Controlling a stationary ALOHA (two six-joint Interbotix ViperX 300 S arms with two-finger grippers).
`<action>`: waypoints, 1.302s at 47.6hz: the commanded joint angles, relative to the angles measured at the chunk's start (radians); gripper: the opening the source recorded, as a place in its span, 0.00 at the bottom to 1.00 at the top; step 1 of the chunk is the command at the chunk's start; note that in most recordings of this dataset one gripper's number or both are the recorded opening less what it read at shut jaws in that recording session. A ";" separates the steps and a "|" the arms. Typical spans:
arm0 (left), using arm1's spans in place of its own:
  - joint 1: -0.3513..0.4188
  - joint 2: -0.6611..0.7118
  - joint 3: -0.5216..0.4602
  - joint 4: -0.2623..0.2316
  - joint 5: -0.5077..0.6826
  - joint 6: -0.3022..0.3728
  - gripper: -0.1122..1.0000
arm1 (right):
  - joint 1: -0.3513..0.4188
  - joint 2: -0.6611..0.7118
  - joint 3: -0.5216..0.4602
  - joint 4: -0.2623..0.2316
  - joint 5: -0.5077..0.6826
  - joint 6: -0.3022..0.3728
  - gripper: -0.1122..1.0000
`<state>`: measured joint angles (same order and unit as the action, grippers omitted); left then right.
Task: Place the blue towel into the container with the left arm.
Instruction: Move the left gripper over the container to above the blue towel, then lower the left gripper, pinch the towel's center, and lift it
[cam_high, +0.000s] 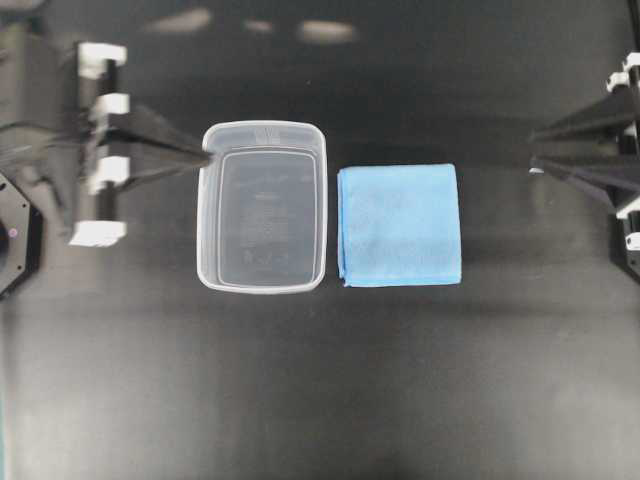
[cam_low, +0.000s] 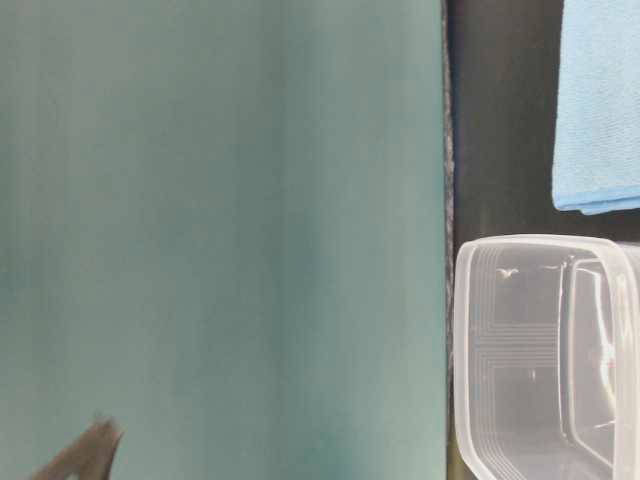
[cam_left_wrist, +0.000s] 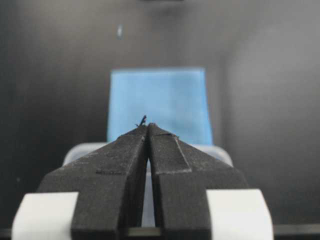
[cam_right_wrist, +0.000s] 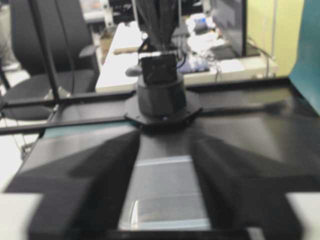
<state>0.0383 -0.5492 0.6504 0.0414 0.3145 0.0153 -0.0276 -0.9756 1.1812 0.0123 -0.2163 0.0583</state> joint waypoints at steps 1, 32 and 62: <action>0.003 0.094 -0.115 0.003 0.063 0.000 0.10 | -0.005 0.005 -0.018 0.005 -0.003 0.002 0.56; 0.011 0.715 -0.621 0.005 0.301 0.003 0.91 | -0.031 -0.094 -0.018 0.005 0.023 -0.006 0.79; -0.021 1.117 -0.778 0.005 0.302 0.003 0.90 | -0.031 -0.221 -0.020 0.005 0.187 -0.002 0.79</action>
<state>0.0291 0.5522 -0.1074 0.0430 0.6197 0.0199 -0.0568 -1.2042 1.1781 0.0138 -0.0245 0.0522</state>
